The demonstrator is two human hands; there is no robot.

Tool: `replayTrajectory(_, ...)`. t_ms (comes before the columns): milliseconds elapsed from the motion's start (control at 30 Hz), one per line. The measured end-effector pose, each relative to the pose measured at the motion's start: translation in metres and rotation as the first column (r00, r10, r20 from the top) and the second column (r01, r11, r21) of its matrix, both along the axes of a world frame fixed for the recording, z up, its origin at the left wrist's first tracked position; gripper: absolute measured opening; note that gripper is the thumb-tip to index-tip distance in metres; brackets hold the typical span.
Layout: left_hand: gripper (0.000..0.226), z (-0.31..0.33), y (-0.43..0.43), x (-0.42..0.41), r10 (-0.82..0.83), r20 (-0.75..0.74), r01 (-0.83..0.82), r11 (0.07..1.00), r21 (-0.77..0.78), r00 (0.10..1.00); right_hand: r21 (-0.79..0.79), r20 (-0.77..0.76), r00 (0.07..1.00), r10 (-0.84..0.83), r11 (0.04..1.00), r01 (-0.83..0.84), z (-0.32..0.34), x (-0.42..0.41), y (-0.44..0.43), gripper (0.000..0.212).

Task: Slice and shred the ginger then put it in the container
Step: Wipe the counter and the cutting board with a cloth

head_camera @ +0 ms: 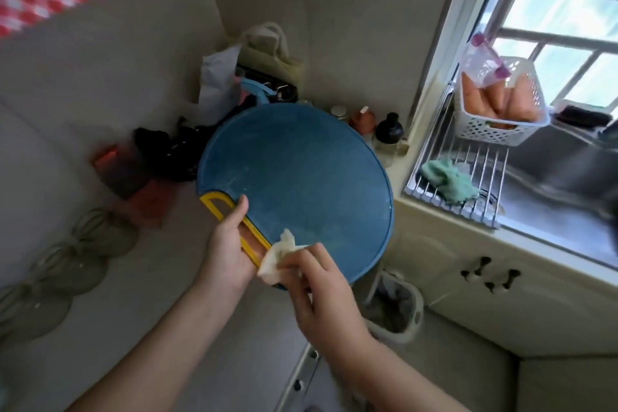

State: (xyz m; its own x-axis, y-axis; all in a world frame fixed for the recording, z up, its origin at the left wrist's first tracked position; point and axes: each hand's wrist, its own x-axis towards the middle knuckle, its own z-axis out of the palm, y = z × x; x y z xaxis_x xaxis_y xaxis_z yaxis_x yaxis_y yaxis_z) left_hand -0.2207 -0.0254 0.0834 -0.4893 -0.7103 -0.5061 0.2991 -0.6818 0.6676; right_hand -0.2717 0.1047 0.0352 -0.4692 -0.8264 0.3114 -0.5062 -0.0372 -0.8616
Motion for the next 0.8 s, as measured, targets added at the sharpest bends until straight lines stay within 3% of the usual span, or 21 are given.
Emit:
replayTrajectory(100,0.033,-0.008,0.006,-0.004,-0.034,-0.003,0.034,0.999,0.028,0.999,0.047,-0.235,0.969,-0.079,0.995,0.092,-0.013,-0.009,0.012,0.013)
replayTrajectory(167,0.036,-0.012,0.008,-0.008,-0.056,0.011,0.056,0.997,0.05,0.998,0.051,-0.305,0.935,-0.182,0.977,0.207,-0.019,-0.016,0.02,0.019)
replayTrajectory(300,0.034,-0.011,0.006,-0.022,-0.077,0.001,0.077,0.996,0.047,0.997,-0.012,-0.302,0.894,-0.332,0.939,0.345,-0.02,-0.031,0.029,0.008)
replayTrajectory(400,0.03,-0.012,0.001,-0.027,-0.079,0.026,0.079,0.997,0.004,0.997,0.001,-0.237,0.826,-0.511,0.85,0.526,-0.026,-0.061,0.035,0.012)
replayTrajectory(600,0.029,-0.013,-0.009,-0.021,-0.166,0.13,0.172,0.984,-0.036,0.978,0.178,-0.096,0.732,-0.674,0.712,0.679,-0.053,-0.134,0.05,0.013)
replayTrajectory(700,0.025,-0.014,-0.009,-0.015,-0.175,0.205,0.204,0.97,-0.133,0.963,0.323,-0.12,0.737,-0.665,0.676,0.663,-0.073,-0.163,0.056,0.011)
replayTrajectory(800,0.021,-0.011,-0.007,-0.015,-0.153,0.232,0.207,0.951,-0.23,0.96,0.383,-0.06,0.674,-0.737,0.606,0.697,-0.082,-0.178,0.068,0.02)
